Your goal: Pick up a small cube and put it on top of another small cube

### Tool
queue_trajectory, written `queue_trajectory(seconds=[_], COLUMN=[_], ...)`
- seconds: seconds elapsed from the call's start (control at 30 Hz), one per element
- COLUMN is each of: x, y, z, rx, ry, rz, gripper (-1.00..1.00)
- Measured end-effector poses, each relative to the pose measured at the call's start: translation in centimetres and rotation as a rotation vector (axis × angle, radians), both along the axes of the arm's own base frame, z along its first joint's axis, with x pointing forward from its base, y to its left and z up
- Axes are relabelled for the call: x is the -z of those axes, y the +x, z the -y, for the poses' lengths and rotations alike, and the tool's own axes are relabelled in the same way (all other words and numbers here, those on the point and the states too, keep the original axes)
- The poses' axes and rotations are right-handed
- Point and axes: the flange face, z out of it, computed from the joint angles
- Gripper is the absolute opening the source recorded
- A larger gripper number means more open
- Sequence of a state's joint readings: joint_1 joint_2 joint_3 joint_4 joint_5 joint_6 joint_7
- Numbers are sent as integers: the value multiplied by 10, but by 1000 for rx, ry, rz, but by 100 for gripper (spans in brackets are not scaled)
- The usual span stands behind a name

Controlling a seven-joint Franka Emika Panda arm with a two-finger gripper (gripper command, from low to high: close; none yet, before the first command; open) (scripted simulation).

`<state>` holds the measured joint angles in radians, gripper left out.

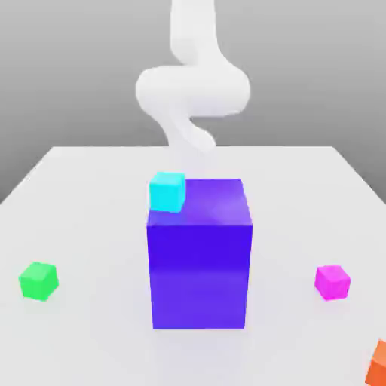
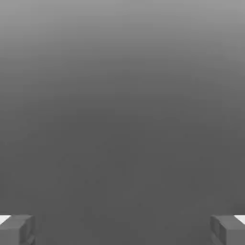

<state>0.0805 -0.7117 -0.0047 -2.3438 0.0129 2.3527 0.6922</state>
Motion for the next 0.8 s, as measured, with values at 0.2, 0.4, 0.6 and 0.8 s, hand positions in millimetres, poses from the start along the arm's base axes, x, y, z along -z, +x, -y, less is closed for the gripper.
queue_trajectory(seconds=[0.2,0.4,0.6,0.8], x=[130,262,387,483], y=[44,29,-36,-97], z=[-88,-173,-236,-251], rx=[-398,-799,-1219,-1512], ry=[-158,-320,-494,-621], rz=[-167,-303,-418,-497], gripper=[0,0,0,0])
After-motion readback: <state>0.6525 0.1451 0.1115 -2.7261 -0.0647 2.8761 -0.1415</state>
